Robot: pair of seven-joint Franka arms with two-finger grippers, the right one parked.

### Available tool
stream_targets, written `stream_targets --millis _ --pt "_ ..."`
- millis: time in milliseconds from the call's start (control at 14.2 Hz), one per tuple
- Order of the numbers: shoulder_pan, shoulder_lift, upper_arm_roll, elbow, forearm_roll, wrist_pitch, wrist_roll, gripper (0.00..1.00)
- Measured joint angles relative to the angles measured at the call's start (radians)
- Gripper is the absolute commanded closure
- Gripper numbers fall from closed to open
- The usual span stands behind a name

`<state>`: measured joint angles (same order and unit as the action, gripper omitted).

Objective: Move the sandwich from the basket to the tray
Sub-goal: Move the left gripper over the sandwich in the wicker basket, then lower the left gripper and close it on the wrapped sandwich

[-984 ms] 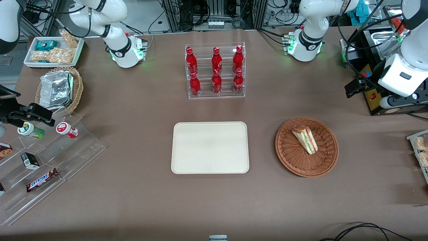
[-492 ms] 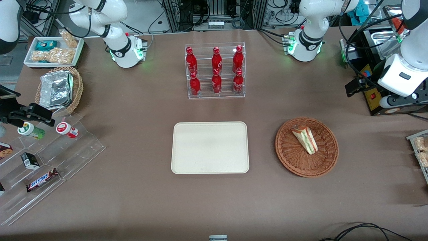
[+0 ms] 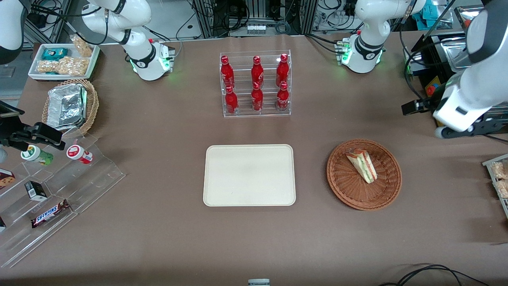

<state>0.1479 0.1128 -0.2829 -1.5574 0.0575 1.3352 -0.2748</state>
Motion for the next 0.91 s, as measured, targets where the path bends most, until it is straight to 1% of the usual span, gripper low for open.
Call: stream_targets --millis 141,281,422,703,914 --pt "0.001 0.039 0.001 -0.023 0.009 0.009 0.000 0.00" --pt "0.001 0.073 0.003 -0.057 0.033 0.075 -0.012 0.00" --pt "0.002 0.098 0.004 -0.125 0.041 0.213 -0.086 0.00" --pt "0.001 0.116 0.003 -0.336 0.042 0.554 -0.326 0.00" --pt "0.001 0.120 0.002 -0.465 0.042 0.766 -0.415 0.00"
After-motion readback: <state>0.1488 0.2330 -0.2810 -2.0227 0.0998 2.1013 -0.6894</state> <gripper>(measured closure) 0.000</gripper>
